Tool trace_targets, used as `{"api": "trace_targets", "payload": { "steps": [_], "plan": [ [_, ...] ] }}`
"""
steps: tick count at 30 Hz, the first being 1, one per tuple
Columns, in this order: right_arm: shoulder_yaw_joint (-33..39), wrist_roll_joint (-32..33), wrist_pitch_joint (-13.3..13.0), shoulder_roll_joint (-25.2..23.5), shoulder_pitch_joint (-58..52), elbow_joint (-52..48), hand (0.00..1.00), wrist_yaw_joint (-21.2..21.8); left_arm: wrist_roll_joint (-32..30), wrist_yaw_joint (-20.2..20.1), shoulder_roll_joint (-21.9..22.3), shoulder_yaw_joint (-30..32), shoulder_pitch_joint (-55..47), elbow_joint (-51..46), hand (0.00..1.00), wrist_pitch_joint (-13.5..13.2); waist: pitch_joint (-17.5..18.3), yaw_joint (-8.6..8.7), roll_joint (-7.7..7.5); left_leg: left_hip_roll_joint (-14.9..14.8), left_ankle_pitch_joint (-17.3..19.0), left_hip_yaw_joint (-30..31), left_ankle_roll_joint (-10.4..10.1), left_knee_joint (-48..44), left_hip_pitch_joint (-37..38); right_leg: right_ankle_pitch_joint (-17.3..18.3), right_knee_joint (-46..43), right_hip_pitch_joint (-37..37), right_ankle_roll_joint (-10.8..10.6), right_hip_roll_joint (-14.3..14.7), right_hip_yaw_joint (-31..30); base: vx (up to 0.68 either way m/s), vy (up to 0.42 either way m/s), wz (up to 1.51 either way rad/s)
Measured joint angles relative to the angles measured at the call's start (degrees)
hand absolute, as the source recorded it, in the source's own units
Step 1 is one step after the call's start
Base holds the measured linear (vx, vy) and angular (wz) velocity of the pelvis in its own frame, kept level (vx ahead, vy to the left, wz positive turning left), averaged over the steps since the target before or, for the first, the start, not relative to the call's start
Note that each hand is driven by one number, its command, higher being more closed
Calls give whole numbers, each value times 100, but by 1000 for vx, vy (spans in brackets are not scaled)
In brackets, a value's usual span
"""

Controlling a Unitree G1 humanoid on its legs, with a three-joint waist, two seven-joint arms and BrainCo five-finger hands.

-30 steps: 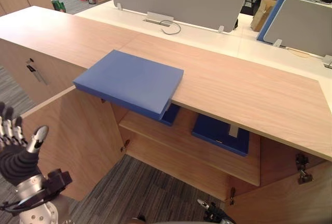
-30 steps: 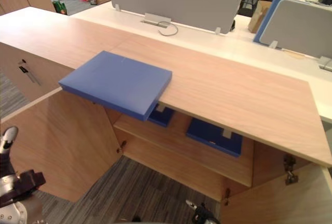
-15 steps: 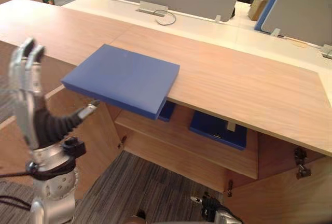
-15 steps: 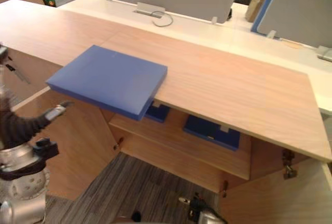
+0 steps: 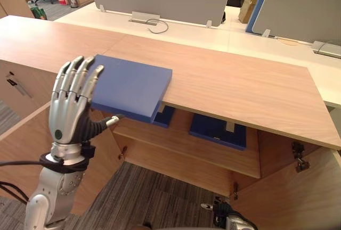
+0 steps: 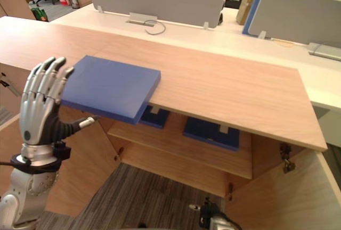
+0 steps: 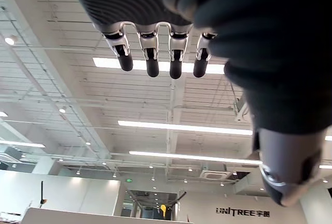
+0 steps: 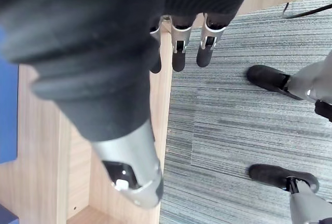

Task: Walk over to the cabinet, pick up the folder, carry it to the office cabinet, place the folder inside the office cabinet, then close the office cabinet door

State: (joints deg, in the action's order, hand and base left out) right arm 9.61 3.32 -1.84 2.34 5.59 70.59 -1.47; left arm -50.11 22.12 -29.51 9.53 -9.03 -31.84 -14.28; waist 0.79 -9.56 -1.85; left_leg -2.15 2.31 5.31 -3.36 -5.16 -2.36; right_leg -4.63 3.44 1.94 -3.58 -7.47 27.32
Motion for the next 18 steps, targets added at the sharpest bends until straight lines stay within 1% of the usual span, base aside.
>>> {"api": "trace_targets", "payload": {
  "steps": [2, 6, 7, 10, 15, 18],
  "plan": [
    [36, 2, -5, 32, -10, 2, 0, 0, -15, -9, -157, -91, 100, 271, 0, -95, 40, 4, 17, -25, 3, -76, -6, 17, 45, -6, 0, 15, 9, 23, -79, -24, 6, -16],
    [86, 3, -5, 89, -32, 35, 0, -2, -112, -14, -402, -225, 224, 547, 0, -131, 132, 57, 20, -29, 2, -105, -6, 41, 52, -13, 2, 4, 18, 25, -103, -19, 14, -5],
    [246, 4, -6, 89, -33, 75, 0, -6, -132, -36, -502, -319, 274, 667, 0, -143, 162, 71, 14, -29, 2, -115, -6, 45, 58, -13, 2, 3, 19, 25, -112, -5, 21, -3],
    [289, 1, -8, 109, -46, 121, 0, -33, -159, -168, -636, -472, 383, 941, 0, -207, 182, 83, 10, -30, 1, -137, -6, 58, 77, -14, 1, 1, 19, 26, -134, 2, 15, -3],
    [461, 0, -8, 106, -50, 119, 0, -38, -188, -319, -747, -653, 450, 1385, 0, -227, 187, 101, 12, -37, 1, -211, -7, 110, 139, -14, 0, -2, 19, 30, -218, 11, 25, -9],
    [480, 0, -8, 106, -53, 119, 0, -41, -190, -387, -801, -716, 561, 1709, 0, -198, 188, 143, 10, -39, 1, -221, -7, 116, 140, -14, -1, -12, 19, 32, -229, 0, 0, 0]
  ]
}}
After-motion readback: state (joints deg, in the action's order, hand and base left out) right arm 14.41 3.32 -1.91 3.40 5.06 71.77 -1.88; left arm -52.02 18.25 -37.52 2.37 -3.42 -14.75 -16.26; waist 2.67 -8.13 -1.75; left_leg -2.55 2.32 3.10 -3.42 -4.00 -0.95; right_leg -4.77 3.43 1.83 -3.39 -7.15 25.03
